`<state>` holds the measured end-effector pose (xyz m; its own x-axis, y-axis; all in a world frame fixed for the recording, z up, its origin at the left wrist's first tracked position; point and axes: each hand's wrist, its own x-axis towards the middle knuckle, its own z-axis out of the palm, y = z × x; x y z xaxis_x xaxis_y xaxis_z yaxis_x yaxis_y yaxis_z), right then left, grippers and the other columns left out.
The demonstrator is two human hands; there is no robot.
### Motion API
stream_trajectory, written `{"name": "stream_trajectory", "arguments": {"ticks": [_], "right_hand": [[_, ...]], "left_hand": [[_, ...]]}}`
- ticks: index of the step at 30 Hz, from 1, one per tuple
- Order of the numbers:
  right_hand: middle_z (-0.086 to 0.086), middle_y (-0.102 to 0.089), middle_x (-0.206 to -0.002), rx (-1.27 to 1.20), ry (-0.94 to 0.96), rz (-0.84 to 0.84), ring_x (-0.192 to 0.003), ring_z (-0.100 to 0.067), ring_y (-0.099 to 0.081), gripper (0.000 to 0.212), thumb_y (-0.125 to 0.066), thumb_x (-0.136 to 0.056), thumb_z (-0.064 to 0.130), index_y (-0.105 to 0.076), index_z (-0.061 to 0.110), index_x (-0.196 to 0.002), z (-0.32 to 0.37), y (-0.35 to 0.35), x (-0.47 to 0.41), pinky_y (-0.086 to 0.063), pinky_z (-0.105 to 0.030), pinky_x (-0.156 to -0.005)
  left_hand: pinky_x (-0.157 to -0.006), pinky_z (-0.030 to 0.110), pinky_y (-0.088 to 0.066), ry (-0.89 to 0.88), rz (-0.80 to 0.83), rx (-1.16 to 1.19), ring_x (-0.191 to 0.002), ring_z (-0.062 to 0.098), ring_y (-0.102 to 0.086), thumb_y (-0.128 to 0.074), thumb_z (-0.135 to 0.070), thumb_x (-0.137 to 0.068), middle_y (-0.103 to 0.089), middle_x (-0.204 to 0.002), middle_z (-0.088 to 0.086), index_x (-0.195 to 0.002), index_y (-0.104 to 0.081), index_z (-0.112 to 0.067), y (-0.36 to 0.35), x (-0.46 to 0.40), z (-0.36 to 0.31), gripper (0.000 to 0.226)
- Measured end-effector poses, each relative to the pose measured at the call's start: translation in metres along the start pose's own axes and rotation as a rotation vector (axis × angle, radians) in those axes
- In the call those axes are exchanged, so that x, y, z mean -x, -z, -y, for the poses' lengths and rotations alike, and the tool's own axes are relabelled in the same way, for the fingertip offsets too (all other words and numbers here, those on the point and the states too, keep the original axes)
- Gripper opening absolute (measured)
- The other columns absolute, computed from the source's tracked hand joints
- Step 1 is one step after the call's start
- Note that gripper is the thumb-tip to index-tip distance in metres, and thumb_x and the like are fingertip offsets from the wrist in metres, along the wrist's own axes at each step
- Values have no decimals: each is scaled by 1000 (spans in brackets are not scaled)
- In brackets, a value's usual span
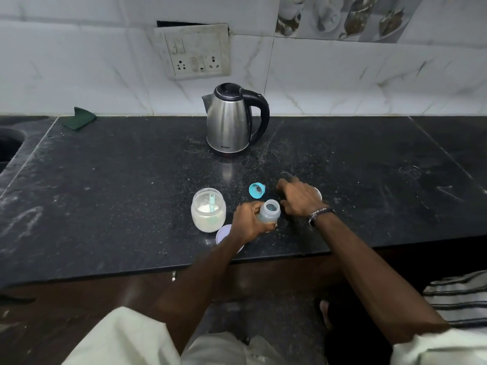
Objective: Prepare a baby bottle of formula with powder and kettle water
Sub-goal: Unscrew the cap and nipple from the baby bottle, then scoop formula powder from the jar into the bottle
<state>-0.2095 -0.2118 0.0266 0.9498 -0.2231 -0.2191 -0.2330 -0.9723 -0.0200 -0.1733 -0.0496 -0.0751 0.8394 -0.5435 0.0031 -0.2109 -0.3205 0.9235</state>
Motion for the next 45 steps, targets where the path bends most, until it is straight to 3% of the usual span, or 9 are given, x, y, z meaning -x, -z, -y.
{"name": "stream_trajectory", "arguments": {"ticks": [6, 10, 15, 21, 31, 36, 39, 41, 45], "right_hand": [[-17, -27, -144, 77, 176, 114, -112, -37, -55, 91, -69, -81, 9, -22, 43, -150, -1, 2, -42, -51, -45, -93], [-17, 0, -162, 207, 241, 131, -126, -40, -47, 94, -67, -83, 9, -15, 45, -152, 5, 3, -67, -47, -47, -101], [-12, -9, -162, 194, 231, 171, -129, -40, -46, 88, -68, -88, 28, -12, 39, -155, 10, -4, -92, -46, -48, -101], [-13, -51, -134, -91, 144, 10, -114, -36, -57, 52, -67, -89, 33, -41, 20, -133, 19, -12, -102, -48, -46, -93], [-19, -63, -118, -227, 65, -55, -104, -36, -61, 37, -72, -81, 30, -57, 12, -110, 28, -15, -103, -51, -39, -84], [-5, -65, -97, -101, 12, 195, -88, -27, -66, 41, -80, -63, 37, -61, 18, -95, 18, 13, -93, -53, -31, -72], [-5, -68, -64, 15, 39, 388, -65, -23, -67, 22, -76, -55, 20, -63, 10, -69, 12, 22, -84, -54, -30, -55], [-5, -65, -56, 90, 52, 434, -65, -24, -69, 17, -77, -51, 15, -64, 8, -58, 12, 21, -78, -59, -35, -60], [2, -61, -50, 121, 44, 497, -60, -20, -66, 43, -94, -46, 26, -56, 13, -60, 13, 19, -60, -59, -32, -61]], "left_hand": [[-84, 45, -57, -14, -13, -14, -90, 10, -71, -88, -36, -56, -77, -96, -7, -104, -73, -20, -1, 0, 1, 53], [-86, 44, -57, -30, -11, 0, -92, 9, -71, -86, -39, -56, -76, -100, -6, -108, -73, -19, -1, 0, 2, 57], [-89, 44, -57, -19, 1, 46, -97, 7, -71, -88, -37, -58, -76, -104, -6, -110, -72, -21, -2, -1, 5, 57], [-88, 44, -58, 7, 1, 80, -98, 8, -72, -90, -39, -56, -77, -103, -8, -110, -73, -21, -4, -3, 12, 59], [-90, 43, -57, -2, 0, 78, -99, 6, -71, -89, -40, -56, -76, -105, -8, -111, -73, -23, -5, -5, 14, 60], [-87, 45, -57, -26, -3, 61, -97, 8, -72, -89, -40, -58, -77, -102, -8, -109, -73, -23, -4, -4, 14, 57], [-82, 45, -57, -48, -10, 43, -92, 10, -72, -88, -40, -60, -77, -98, -7, -107, -73, -23, -3, -3, 12, 52], [-82, 45, -58, -54, -9, 48, -91, 9, -72, -88, -38, -60, -77, -97, -8, -106, -73, -25, -2, -2, 10, 51], [-84, 44, -58, -68, -5, 56, -93, 5, -71, -88, -36, -61, -77, -99, -10, -108, -73, -25, -1, 0, 8, 50]]}}
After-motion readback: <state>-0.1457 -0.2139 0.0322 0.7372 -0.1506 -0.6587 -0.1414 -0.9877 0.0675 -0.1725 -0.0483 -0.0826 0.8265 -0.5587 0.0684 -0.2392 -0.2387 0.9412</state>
